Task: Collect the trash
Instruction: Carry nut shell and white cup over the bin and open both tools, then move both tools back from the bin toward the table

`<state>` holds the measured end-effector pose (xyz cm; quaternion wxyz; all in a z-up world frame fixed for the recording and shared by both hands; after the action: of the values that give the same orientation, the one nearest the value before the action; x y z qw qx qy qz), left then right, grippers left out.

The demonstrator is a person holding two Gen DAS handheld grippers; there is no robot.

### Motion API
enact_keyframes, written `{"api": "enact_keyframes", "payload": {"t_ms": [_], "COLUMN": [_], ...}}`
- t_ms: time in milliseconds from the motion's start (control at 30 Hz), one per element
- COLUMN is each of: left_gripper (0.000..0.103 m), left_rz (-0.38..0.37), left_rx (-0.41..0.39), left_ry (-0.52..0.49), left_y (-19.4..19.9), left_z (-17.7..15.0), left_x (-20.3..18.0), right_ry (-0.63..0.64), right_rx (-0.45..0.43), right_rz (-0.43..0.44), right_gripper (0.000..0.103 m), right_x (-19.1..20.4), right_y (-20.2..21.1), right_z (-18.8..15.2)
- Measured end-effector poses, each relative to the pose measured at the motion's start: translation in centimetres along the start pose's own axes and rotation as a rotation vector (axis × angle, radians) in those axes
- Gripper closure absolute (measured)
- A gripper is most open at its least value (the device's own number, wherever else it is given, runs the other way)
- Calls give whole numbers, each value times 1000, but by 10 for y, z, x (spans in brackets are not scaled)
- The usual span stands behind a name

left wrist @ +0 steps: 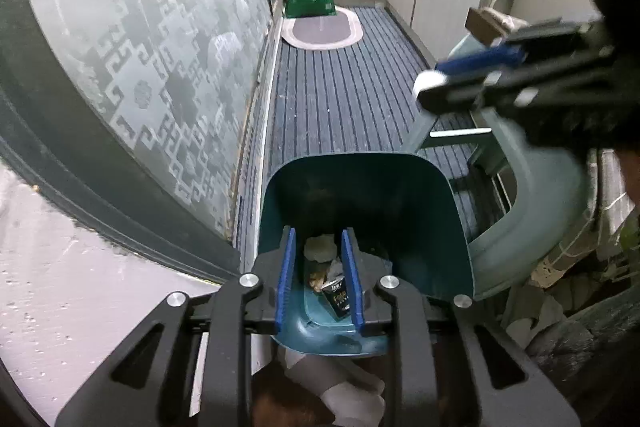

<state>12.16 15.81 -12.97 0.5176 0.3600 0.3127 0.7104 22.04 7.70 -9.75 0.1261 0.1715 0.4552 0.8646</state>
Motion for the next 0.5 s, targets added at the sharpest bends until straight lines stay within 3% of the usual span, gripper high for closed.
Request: {"api": "enact_keyframes", "payload": {"t_ms": [500], "left_gripper": [84], "left_rz": [6], "left_rx": [-119], "left_ry": [80], "left_y": [42], "left_z": [14], "left_x": [24], "right_ry": [-28], "right_rx": [179], "right_rz": [-11], "right_gripper": [73], "right_x": [4], "right_y": [-58], "right_z": [-25]}}
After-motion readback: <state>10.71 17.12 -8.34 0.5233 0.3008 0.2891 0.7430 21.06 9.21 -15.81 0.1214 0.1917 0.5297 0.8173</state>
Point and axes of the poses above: each gripper's, at about its wrist camera, not at the fingertips, and y roughly against the way its jaws point, x to its left, z to its top, the point moved 4 cm from there along -y, roughly the way its jaws point, and after that the axes turned 10 degrees about z, right-handed, at the moved point
